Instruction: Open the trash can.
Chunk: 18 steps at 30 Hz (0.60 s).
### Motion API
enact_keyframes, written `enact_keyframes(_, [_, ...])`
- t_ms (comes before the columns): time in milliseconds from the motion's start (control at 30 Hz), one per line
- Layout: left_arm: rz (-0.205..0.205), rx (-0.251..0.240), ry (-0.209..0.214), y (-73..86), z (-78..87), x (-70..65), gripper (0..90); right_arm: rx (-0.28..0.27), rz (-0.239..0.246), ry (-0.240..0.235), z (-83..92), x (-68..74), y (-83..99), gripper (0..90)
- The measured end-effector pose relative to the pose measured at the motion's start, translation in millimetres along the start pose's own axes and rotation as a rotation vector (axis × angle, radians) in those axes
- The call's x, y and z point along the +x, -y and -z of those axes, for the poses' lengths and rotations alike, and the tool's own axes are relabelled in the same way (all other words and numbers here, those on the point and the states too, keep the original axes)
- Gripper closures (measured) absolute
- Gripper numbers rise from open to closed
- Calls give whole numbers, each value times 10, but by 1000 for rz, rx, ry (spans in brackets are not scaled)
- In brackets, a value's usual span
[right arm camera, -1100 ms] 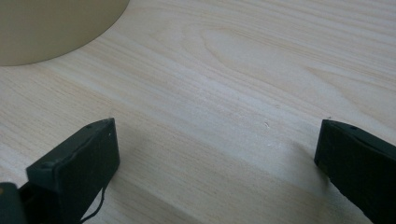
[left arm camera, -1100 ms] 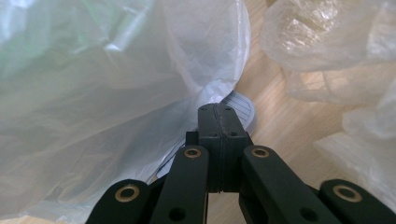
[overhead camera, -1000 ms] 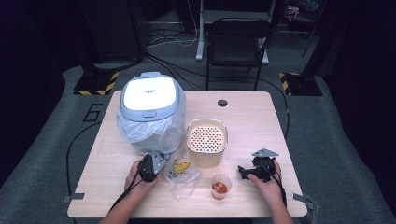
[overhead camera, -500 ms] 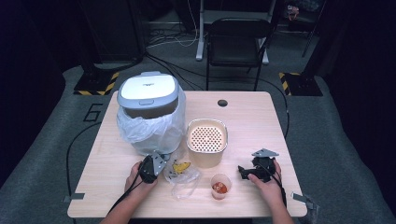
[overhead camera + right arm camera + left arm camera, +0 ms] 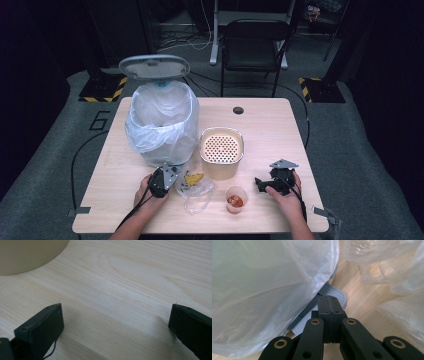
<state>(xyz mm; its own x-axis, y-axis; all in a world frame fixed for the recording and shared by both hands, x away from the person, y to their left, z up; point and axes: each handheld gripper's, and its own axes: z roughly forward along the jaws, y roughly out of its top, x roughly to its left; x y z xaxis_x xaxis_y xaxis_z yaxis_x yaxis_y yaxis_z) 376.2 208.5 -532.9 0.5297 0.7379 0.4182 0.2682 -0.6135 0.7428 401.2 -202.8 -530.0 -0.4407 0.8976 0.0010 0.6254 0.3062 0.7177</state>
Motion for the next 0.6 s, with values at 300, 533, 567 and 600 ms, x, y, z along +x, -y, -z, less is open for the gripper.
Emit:
enact_keyframes(300, [10, 0, 12, 1, 1, 7, 900, 2, 1, 0, 1, 0, 0, 0])
enact_keyframes(533, [23, 2, 23, 1, 2, 22, 900, 1, 0, 0, 1, 0, 0, 0])
enact_keyframes(567, [21, -3, 13, 2, 0, 15, 900, 1, 1, 0, 0, 0, 0, 0])
enact_keyframes(600, [19, -1, 18, 1, 1, 17, 900, 0, -1, 0, 1, 1, 0, 0])
